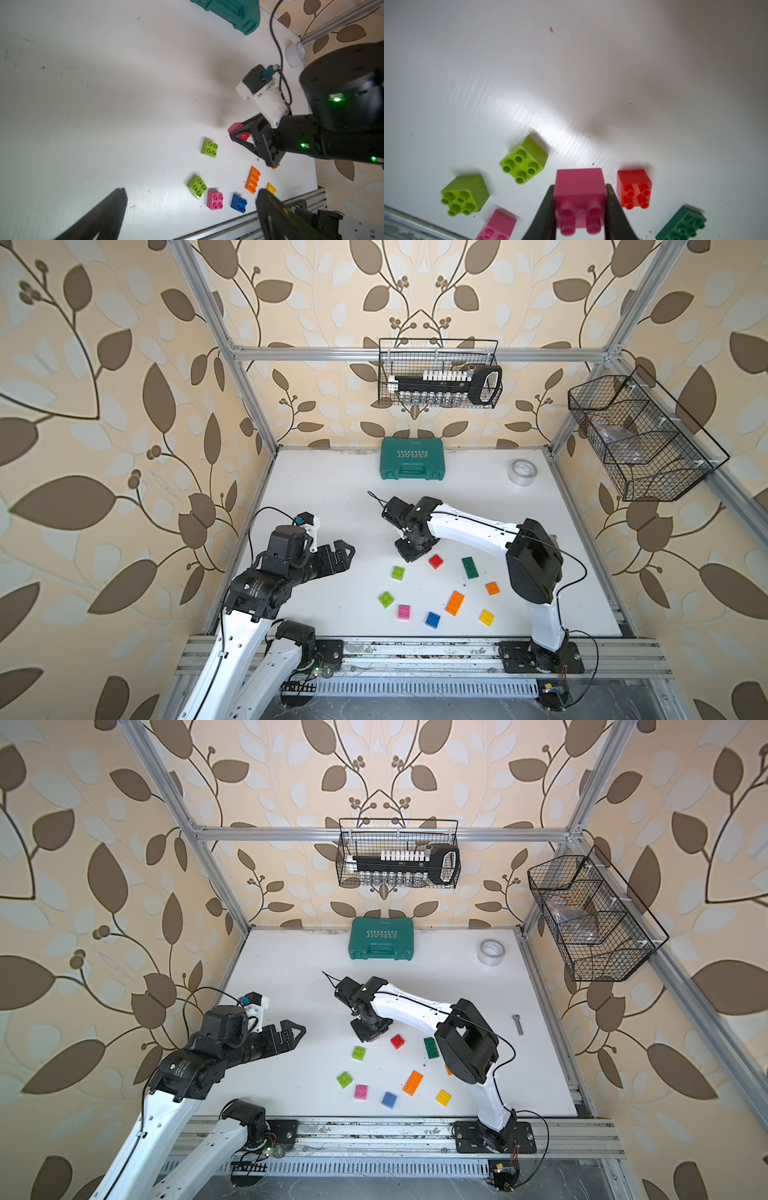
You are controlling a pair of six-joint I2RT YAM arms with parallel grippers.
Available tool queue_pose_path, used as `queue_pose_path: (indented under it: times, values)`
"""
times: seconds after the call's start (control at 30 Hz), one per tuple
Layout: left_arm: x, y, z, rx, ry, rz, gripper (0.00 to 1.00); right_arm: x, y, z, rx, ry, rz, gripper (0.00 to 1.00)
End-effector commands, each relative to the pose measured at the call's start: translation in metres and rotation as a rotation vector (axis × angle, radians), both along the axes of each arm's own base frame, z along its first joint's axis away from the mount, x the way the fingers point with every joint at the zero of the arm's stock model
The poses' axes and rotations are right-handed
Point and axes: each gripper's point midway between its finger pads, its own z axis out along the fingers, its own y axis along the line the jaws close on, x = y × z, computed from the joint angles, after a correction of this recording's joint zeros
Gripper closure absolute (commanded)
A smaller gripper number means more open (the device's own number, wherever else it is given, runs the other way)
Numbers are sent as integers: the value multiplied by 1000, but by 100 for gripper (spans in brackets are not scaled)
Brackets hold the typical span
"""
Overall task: Assemble the letter r with lego
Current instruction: Pick up the lego brick from the center of the board, then assemble the lego brick with the lego brick.
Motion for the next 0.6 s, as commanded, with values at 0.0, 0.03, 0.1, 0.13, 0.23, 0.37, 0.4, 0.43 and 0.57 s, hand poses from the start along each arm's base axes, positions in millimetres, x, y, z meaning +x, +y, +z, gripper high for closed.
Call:
queue_pose_path:
  times: [0.0, 0.03, 0.1, 0.13, 0.23, 0.37, 0.4, 0.43, 0.57]
  values:
    - [2, -2, 2, -7, -13, -4, 1, -7, 17, 23, 79, -6, 132, 100]
    - [1, -2, 2, -6, -14, -4, 1, -11, 21, 25, 95, -2, 161, 100]
    - [1, -2, 3, -8, -20, -6, 1, -20, 29, 26, 112, 11, 214, 100]
    - [1, -2, 4, -8, -24, -5, 1, -25, 34, 26, 125, 19, 250, 100]
    - [1, 0, 6, -4, -40, 4, 1, -39, 42, 19, 115, 36, 331, 100]
    - [0, 2, 8, 0, -56, 13, 1, -50, 46, 7, 105, 57, 405, 100]
    - [0, 3, 8, 0, -60, 13, 1, -51, 47, 6, 103, 50, 417, 100]
    - [0, 3, 8, 0, -63, 16, 1, -52, 46, 4, 95, 47, 428, 100]
    - [-1, 3, 9, -1, -69, 16, 1, -56, 44, -2, 78, 57, 490, 100]
